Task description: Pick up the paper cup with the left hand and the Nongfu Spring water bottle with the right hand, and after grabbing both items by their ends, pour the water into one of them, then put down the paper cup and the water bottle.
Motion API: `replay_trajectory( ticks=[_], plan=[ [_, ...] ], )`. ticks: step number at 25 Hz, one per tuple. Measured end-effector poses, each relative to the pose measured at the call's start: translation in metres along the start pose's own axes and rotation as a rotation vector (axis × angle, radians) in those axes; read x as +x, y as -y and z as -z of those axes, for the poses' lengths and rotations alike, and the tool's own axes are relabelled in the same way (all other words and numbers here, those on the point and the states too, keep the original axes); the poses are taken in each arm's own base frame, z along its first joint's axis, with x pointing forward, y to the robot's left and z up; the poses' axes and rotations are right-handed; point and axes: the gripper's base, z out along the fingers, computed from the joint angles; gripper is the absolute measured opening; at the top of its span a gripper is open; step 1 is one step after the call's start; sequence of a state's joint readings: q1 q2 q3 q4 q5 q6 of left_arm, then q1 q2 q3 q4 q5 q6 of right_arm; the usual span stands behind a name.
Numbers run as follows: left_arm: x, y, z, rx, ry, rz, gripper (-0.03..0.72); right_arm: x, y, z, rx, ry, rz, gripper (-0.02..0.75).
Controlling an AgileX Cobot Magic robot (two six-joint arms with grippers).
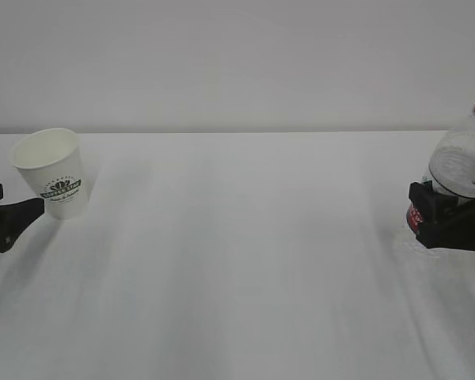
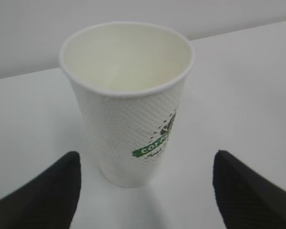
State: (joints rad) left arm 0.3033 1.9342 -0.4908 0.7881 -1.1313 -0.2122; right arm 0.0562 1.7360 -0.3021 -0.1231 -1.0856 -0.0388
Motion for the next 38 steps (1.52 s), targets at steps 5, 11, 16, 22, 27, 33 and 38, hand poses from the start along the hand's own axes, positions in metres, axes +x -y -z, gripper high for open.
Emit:
replay_trajectory(
  ticks=[5, 11, 16, 22, 27, 33, 38],
  plan=[
    [0.001, -0.003, -0.001, -0.033, 0.001, 0.013, 0.642, 0.000, 0.000, 0.000, -0.003, 0.000, 0.002, 0.485],
    [-0.002, -0.003, -0.012, -0.015, 0.007, -0.008, 0.642, 0.000, -0.001, 0.000, -0.015, 0.001, 0.008, 0.485],
    [-0.002, -0.008, -0.025, -0.022, -0.027, -0.027, 0.642, 0.000, -0.001, 0.000, -0.015, 0.001, 0.008, 0.485],
    [0.002, -0.012, -0.030, -0.032, -0.038, -0.018, 0.642, 0.000, -0.002, 0.000, -0.018, 0.001, 0.010, 0.485],
    [0.013, -0.014, -0.038, -0.021, -0.056, -0.001, 0.641, 0.000, -0.002, 0.000, -0.024, 0.001, 0.012, 0.484],
    [0.009, -0.012, -0.055, 0.002, -0.038, -0.029, 0.641, 0.001, -0.003, 0.001, -0.035, -0.005, 0.017, 0.484],
    [0.006, -0.015, -0.070, 0.004, -0.031, -0.043, 0.641, 0.006, -0.005, 0.006, -0.040, -0.025, 0.016, 0.485]
  ],
)
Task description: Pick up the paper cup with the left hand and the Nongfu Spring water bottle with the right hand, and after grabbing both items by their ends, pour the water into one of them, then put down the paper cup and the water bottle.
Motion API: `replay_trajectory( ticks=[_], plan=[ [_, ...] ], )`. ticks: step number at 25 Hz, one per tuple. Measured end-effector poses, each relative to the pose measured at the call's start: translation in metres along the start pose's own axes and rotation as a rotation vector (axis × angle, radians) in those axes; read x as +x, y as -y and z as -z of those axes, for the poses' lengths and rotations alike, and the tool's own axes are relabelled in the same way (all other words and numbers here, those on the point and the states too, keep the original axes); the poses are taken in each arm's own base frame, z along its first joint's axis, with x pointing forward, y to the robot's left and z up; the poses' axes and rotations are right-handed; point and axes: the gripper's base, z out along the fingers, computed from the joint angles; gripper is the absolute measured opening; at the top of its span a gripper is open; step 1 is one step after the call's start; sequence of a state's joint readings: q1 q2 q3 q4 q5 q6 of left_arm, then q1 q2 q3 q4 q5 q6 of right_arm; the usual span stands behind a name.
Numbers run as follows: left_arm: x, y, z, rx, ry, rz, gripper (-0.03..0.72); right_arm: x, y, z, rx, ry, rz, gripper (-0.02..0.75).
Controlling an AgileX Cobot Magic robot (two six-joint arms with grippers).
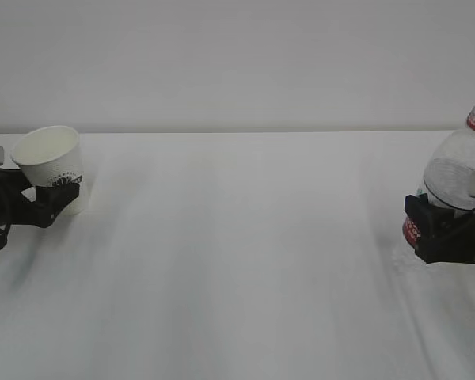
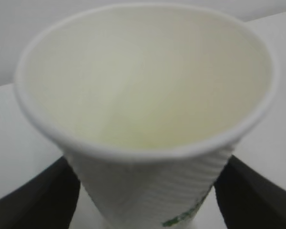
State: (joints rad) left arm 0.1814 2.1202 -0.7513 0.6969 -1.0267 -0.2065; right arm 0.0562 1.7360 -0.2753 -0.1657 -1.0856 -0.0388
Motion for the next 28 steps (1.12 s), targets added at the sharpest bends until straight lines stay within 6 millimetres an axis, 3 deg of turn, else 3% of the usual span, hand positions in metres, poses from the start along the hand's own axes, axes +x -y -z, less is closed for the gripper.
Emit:
replay_trajectory(
  ticks=[4, 11, 20, 28],
  plan=[
    [0.008, 0.000, -0.010, -0.003, -0.012, 0.017, 0.641, 0.001, 0.000, 0.000, 0.000, -0.004, 0.000, 0.485],
    [0.003, -0.002, -0.020, -0.011, 0.013, 0.014, 0.637, 0.001, 0.000, 0.000, 0.000, -0.004, 0.000, 0.484],
    [-0.001, -0.004, -0.021, -0.016, 0.053, 0.016, 0.571, 0.001, 0.000, 0.000, 0.000, -0.004, 0.000, 0.485],
    [-0.005, 0.003, -0.020, 0.055, 0.096, 0.043, 0.564, 0.001, 0.000, 0.000, 0.000, -0.004, 0.000, 0.484]
  ],
)
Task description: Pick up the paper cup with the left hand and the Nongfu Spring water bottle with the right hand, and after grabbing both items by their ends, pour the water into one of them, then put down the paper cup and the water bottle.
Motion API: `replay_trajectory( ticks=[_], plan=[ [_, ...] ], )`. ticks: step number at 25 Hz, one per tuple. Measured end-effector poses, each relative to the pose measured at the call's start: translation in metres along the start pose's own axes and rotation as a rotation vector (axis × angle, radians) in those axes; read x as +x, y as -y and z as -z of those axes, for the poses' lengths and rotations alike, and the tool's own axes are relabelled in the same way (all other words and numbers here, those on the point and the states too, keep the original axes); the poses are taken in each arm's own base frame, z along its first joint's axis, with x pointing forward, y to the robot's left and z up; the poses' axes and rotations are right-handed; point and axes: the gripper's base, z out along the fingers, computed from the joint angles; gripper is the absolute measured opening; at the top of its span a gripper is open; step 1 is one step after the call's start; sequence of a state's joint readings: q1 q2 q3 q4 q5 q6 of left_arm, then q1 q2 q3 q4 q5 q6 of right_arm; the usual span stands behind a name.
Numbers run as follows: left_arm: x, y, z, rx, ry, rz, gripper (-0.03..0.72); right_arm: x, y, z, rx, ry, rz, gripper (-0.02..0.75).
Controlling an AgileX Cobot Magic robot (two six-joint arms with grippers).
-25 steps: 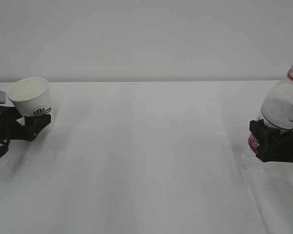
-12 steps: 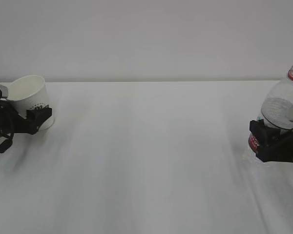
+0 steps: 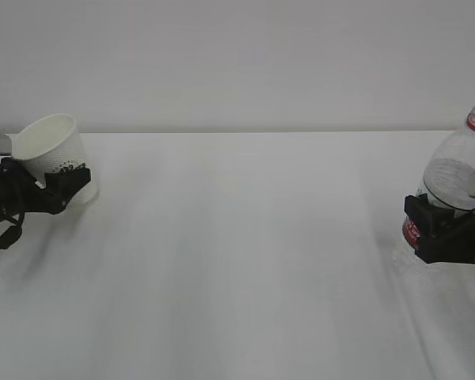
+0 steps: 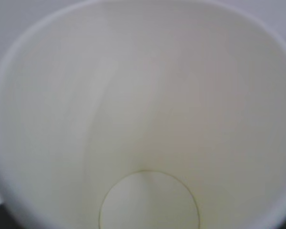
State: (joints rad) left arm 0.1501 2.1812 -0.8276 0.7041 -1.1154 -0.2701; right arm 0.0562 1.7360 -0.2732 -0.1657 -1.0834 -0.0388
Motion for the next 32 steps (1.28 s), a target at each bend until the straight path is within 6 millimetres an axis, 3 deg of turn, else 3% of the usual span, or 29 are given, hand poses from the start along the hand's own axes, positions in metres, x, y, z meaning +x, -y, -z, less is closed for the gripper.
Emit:
replay_trajectory(
  ticks=[11, 22, 32],
  plan=[
    [0.004, 0.023, 0.004, 0.249, -0.078, -0.007, 0.564, 0.000, 0.000, 0.000, 0.000, 0.000, 0.000, 0.484],
    [-0.036, 0.039, 0.019, 0.387, -0.051, -0.139, 0.564, 0.000, 0.000, 0.000, 0.000, 0.000, 0.000, 0.484],
    [-0.044, 0.055, 0.028, 0.533, -0.113, -0.154, 0.564, 0.000, 0.000, 0.000, -0.001, 0.000, 0.000, 0.484]
  ],
)
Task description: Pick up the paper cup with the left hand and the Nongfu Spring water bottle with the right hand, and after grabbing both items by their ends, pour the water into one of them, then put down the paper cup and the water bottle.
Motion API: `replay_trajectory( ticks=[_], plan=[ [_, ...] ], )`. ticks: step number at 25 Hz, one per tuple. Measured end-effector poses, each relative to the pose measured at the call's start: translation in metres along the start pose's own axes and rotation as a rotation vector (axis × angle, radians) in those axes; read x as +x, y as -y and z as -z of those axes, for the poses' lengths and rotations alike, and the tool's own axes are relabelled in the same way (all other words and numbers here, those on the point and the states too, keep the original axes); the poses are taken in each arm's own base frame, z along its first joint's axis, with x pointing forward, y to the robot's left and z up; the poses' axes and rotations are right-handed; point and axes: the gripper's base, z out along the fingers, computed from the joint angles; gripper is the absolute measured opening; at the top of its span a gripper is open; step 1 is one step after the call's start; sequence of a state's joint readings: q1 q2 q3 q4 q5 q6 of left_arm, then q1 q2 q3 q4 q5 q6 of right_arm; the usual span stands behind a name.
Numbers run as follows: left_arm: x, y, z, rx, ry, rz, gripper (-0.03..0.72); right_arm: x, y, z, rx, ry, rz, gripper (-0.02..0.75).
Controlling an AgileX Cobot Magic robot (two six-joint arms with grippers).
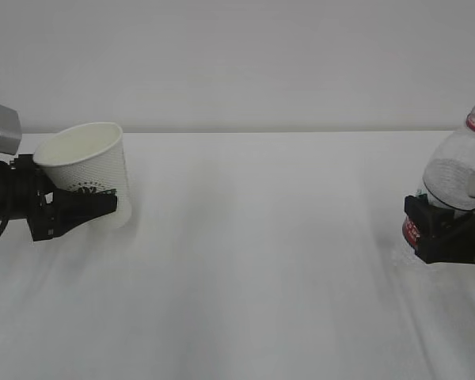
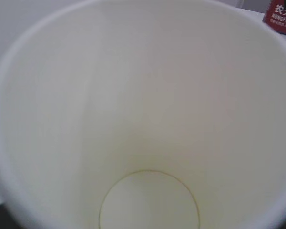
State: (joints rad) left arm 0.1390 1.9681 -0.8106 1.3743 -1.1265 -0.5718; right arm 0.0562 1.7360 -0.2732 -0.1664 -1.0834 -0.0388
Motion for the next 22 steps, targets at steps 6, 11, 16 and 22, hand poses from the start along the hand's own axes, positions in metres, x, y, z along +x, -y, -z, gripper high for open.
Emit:
replay_trajectory(
  ticks=[6, 11, 16, 22],
  plan=[
    [-0.008, 0.016, -0.016, 0.077, -0.002, -0.031, 0.564, 0.000, 0.000, 0.000, -0.001, 0.000, 0.001, 0.484],
    [-0.012, 0.033, -0.033, 0.144, -0.013, -0.055, 0.564, 0.000, -0.001, 0.000, -0.015, 0.001, 0.008, 0.484],
    [-0.014, 0.051, -0.050, 0.214, -0.032, -0.082, 0.564, 0.000, -0.003, 0.000, -0.033, 0.001, 0.017, 0.484],
    [-0.016, 0.071, -0.065, 0.292, -0.048, -0.112, 0.564, 0.000, -0.004, 0.000, -0.040, 0.002, 0.021, 0.484]
  ],
)
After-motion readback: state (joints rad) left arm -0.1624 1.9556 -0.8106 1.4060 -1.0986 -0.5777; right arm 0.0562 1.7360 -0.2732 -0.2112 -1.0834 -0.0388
